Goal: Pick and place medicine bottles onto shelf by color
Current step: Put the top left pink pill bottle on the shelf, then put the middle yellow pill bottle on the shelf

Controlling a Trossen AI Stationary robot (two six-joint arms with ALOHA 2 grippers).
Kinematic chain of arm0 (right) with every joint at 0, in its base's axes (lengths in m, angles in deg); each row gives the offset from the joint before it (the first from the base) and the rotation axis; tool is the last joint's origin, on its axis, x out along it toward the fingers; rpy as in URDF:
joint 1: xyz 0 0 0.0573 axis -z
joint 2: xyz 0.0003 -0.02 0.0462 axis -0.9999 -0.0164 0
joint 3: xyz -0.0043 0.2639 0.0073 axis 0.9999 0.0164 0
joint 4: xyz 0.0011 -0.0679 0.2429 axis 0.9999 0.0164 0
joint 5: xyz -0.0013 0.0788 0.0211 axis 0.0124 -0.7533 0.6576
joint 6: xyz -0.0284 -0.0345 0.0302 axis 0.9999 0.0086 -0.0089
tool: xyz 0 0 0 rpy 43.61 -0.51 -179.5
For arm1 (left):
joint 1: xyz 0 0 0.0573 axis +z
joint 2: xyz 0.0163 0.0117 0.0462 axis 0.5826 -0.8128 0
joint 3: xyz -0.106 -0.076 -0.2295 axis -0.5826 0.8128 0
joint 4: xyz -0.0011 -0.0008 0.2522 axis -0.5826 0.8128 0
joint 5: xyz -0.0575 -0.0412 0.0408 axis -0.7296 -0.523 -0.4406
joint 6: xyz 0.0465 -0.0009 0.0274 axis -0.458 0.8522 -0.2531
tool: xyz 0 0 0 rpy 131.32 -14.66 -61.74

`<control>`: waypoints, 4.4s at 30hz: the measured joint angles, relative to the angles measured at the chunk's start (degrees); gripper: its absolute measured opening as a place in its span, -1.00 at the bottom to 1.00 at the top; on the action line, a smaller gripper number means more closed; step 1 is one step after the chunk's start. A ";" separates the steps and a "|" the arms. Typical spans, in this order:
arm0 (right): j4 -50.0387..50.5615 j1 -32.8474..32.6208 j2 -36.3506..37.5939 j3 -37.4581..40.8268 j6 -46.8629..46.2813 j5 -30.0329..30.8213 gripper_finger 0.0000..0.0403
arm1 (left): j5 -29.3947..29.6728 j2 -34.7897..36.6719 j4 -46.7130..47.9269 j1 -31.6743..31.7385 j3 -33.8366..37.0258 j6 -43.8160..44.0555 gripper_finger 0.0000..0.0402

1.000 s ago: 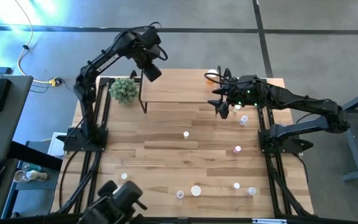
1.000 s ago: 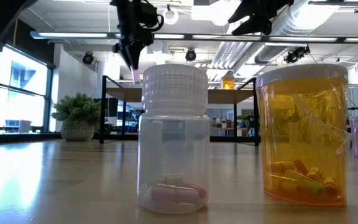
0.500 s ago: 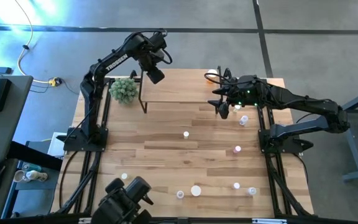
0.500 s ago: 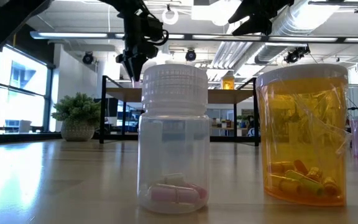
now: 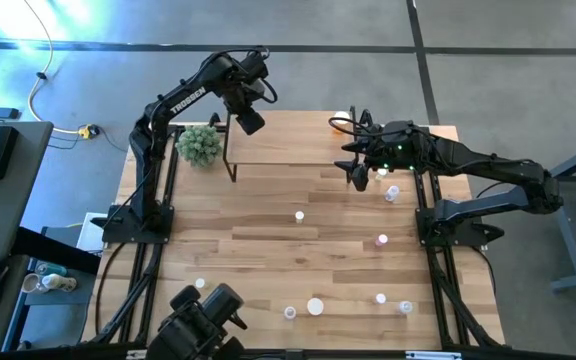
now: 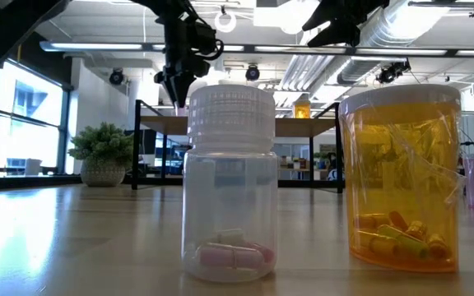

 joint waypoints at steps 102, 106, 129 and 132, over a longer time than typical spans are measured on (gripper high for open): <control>-17.17 -16.29 -39.73 0.02 12.09 2.34 0.25 | -3.42 49.09 -51.10 -30.58 69.10 10.05 -0.13; -17.45 -16.29 -41.03 0.02 11.95 4.01 0.25 | -3.42 49.09 -51.28 -30.64 69.10 10.05 -0.13; -17.08 -16.29 -42.49 0.04 10.39 4.35 -0.38 | -3.44 49.03 -51.53 -30.66 69.10 10.05 -0.13; -17.04 -16.29 -42.49 0.04 10.50 4.35 -0.47 | -3.44 49.03 -51.51 -30.67 69.10 10.05 -0.13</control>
